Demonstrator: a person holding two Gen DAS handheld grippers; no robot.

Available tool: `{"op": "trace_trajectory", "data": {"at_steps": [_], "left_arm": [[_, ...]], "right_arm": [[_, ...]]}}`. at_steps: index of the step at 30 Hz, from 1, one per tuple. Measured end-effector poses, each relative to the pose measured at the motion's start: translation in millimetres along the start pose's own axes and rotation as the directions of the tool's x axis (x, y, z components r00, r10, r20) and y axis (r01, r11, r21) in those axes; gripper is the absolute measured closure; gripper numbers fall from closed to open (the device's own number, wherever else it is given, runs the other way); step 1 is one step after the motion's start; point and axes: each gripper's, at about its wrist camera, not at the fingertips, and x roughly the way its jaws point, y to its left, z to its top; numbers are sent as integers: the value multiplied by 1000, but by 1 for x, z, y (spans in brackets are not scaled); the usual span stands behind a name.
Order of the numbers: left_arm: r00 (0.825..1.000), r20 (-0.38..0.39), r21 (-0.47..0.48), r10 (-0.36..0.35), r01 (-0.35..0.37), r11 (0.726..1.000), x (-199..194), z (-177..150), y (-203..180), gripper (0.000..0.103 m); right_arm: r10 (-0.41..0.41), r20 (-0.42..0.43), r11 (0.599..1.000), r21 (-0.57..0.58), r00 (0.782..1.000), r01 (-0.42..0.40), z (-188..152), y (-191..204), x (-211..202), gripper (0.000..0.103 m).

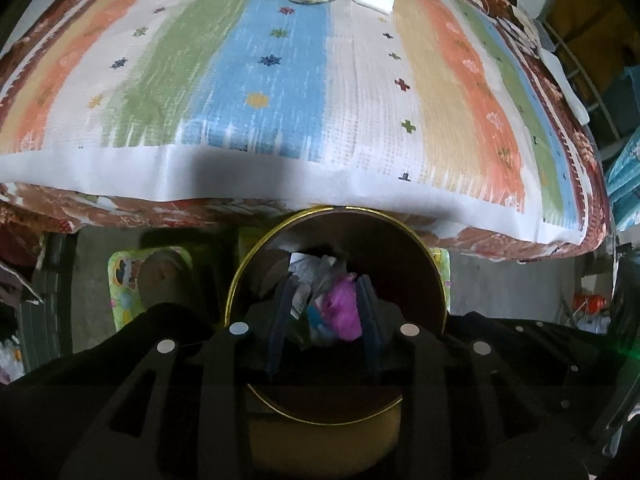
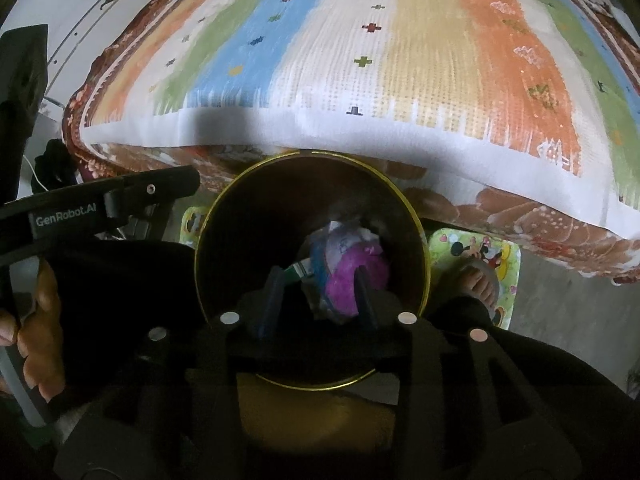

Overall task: Collect trash
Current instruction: 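Open left tool over bin while right tool releases pink bag inside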

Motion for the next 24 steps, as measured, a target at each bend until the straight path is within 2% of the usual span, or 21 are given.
{"op": "trace_trajectory", "data": {"at_steps": [6,9,14,18,20,24], "left_arm": [[999,36,-5,0,0,1000,-8,2,1,65],[997,78,-1,5,-5,1000,-16,4,1,57],[993,117,-13,-7,9,1000,-26,9,4,52],[986,165,8,2,-3,1000,-36,12,1,44],[982,190,23,-5,1,1000,-42,13,-2,42],[966,257,50,-26,14,999,-58,17,-6,37]], "right_arm": [[-17,41,1000,-4,999,18,2,1,-7,62],[-28,72,999,-16,997,29,3,2,-12,56],[-25,114,999,-21,993,27,7,3,-19,55],[-59,189,998,-22,980,65,13,1,-34,52],[-38,234,998,-34,972,47,15,1,-42,48],[-59,289,994,-76,955,84,19,8,-52,46]]}}
